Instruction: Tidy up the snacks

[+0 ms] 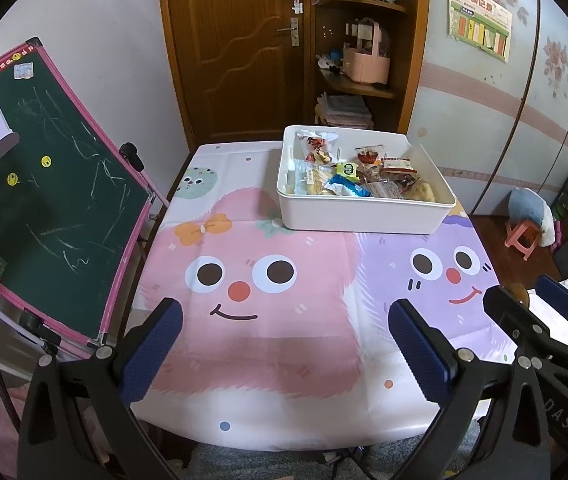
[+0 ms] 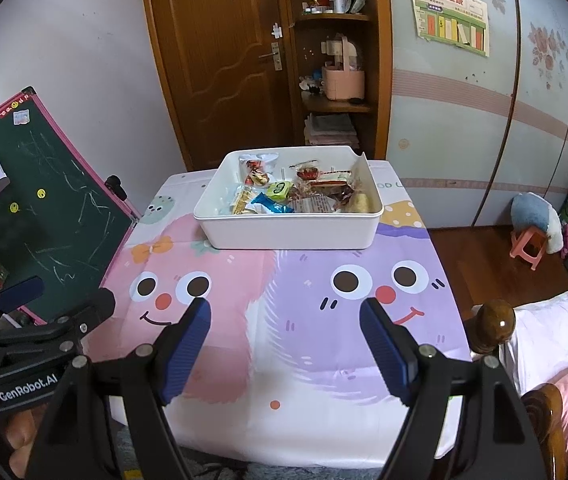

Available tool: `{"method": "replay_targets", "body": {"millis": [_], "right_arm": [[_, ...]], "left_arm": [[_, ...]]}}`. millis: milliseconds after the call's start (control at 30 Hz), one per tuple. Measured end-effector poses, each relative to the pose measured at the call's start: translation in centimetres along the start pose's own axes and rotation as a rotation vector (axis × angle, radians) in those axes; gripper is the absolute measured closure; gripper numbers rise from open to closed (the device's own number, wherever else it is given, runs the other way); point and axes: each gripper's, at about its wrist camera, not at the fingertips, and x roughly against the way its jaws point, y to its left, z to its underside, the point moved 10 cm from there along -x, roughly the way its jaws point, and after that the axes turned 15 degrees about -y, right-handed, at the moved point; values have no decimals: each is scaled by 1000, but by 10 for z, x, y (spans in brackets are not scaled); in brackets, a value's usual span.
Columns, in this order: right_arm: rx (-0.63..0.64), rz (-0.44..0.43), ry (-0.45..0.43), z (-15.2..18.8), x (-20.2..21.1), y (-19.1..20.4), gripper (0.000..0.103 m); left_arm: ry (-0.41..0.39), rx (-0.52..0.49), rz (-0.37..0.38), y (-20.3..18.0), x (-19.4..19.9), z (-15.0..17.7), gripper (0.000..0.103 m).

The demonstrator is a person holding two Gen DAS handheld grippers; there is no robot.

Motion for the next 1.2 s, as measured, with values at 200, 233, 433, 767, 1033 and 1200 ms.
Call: {"method": "replay_targets", "body": {"millis": [200, 233, 433, 767, 1033, 1200], "right_arm": [[-1, 2, 0, 1, -1, 0, 25], [0, 3, 1, 1, -1, 0, 25], [0, 3, 2, 1, -1, 0, 25], [-1, 4, 5, 3, -2, 0, 25], [0, 5, 9, 9, -3, 0, 25], [-1, 4, 12, 11, -3, 0, 25]], "left_arm": [[4, 1, 2, 0, 0, 1, 1], [6, 2, 2, 0, 0, 1, 1], [8, 3, 2, -1, 0, 2, 1], [15, 6, 2, -1, -2, 5, 1], [19, 7, 1, -2, -2, 8, 1], [20, 8, 1, -1, -2, 9, 1]]}}
